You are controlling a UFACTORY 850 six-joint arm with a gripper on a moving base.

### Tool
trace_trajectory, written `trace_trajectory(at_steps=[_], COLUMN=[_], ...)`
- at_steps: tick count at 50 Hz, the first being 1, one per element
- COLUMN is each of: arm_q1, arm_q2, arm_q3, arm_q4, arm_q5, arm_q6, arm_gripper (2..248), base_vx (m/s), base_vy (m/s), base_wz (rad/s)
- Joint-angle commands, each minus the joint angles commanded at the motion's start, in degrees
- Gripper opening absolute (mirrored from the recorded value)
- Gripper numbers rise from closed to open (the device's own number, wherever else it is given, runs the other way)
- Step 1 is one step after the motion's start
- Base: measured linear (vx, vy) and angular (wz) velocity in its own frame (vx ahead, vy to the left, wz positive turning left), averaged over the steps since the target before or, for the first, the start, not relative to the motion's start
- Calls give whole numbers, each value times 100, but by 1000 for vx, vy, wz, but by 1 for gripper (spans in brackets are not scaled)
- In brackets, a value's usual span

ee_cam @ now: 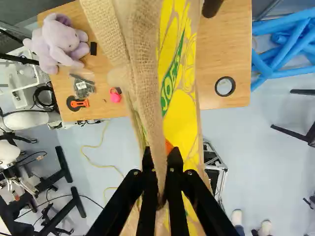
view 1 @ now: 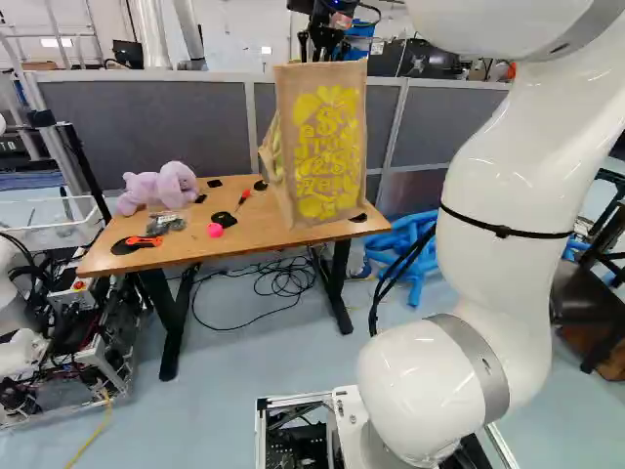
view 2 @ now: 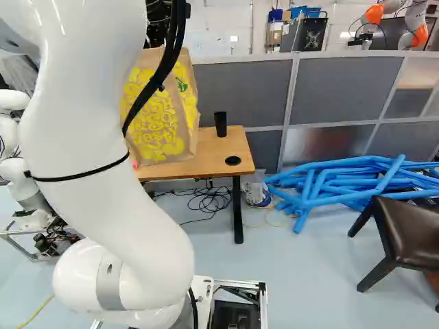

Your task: Pick up the bag on the ground and place it on the table

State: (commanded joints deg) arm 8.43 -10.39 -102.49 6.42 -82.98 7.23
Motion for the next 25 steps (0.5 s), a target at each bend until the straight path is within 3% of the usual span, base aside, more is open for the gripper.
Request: trace_trajectory(at_steps=[25], arm_q1=[0], arm_q2=[0], arm_q3=[0], arm_q4=[0], arm_q5=[0], arm_q6=[0], arm_gripper=[23], base_vx=[50], base_vy=[1], base_wz=[2])
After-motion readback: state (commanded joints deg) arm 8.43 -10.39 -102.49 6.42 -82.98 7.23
